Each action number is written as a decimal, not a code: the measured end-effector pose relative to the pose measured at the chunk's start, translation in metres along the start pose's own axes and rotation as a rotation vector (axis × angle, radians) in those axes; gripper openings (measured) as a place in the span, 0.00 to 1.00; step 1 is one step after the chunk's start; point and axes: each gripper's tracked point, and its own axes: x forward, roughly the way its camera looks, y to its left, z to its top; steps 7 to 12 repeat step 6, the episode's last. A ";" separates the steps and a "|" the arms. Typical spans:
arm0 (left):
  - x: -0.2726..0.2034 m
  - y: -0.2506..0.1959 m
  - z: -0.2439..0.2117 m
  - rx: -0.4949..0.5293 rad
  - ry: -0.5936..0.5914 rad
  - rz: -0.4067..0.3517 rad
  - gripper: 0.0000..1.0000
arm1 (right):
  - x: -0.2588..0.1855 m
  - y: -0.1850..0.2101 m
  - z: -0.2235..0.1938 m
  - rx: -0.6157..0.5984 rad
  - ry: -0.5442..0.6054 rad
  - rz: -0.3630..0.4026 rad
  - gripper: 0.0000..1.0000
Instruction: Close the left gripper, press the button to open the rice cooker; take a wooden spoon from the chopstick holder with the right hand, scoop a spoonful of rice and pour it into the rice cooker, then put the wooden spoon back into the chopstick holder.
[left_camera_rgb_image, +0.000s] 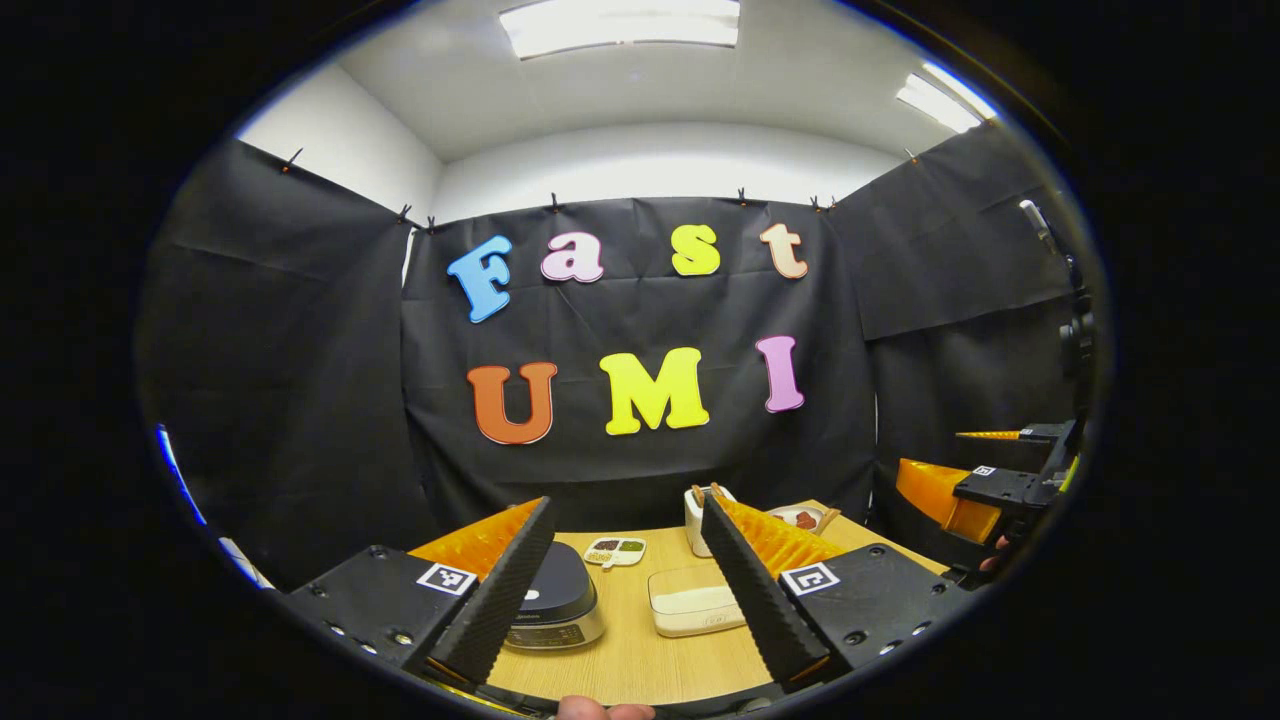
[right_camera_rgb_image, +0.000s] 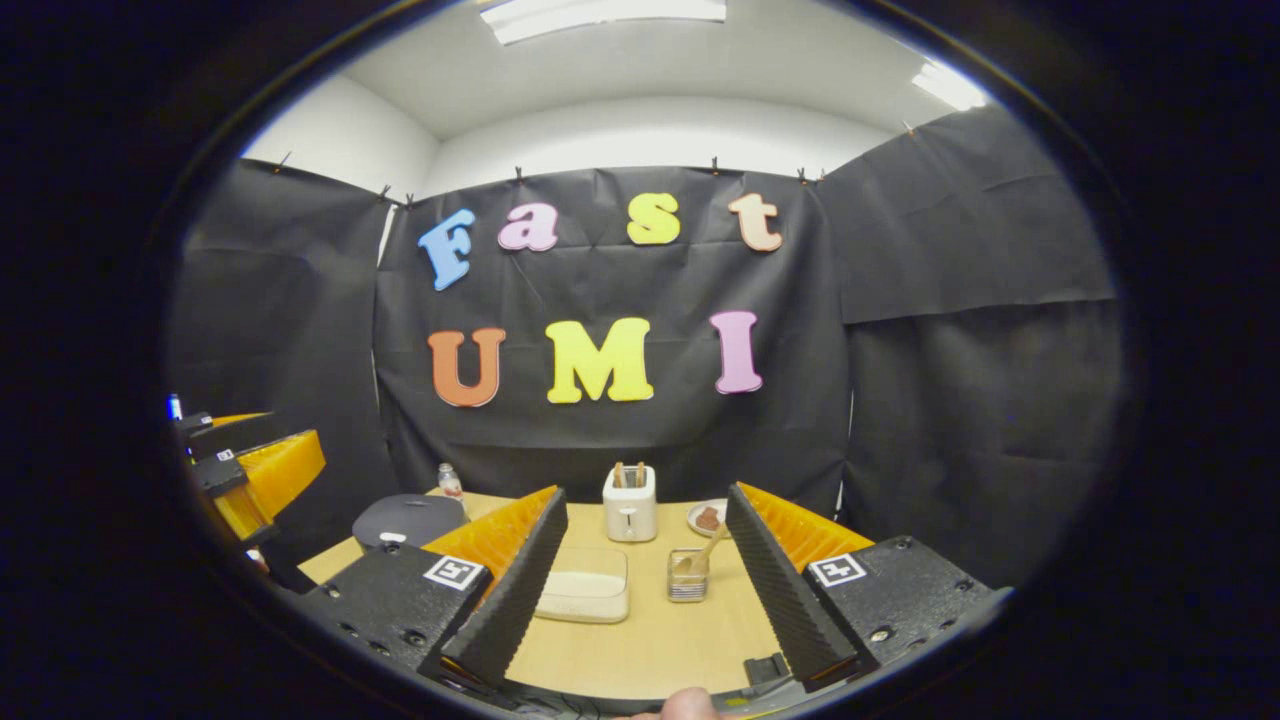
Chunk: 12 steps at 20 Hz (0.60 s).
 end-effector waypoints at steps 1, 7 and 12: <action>0.000 -0.002 0.000 0.001 -0.003 -0.004 0.96 | 0.000 -0.001 0.000 -0.002 0.000 -0.004 1.00; 0.008 -0.007 0.001 -0.002 -0.006 -0.017 0.96 | 0.000 -0.009 0.001 -0.008 0.000 -0.019 1.00; 0.008 -0.007 0.001 -0.002 -0.006 -0.017 0.96 | 0.000 -0.009 0.001 -0.008 0.000 -0.019 1.00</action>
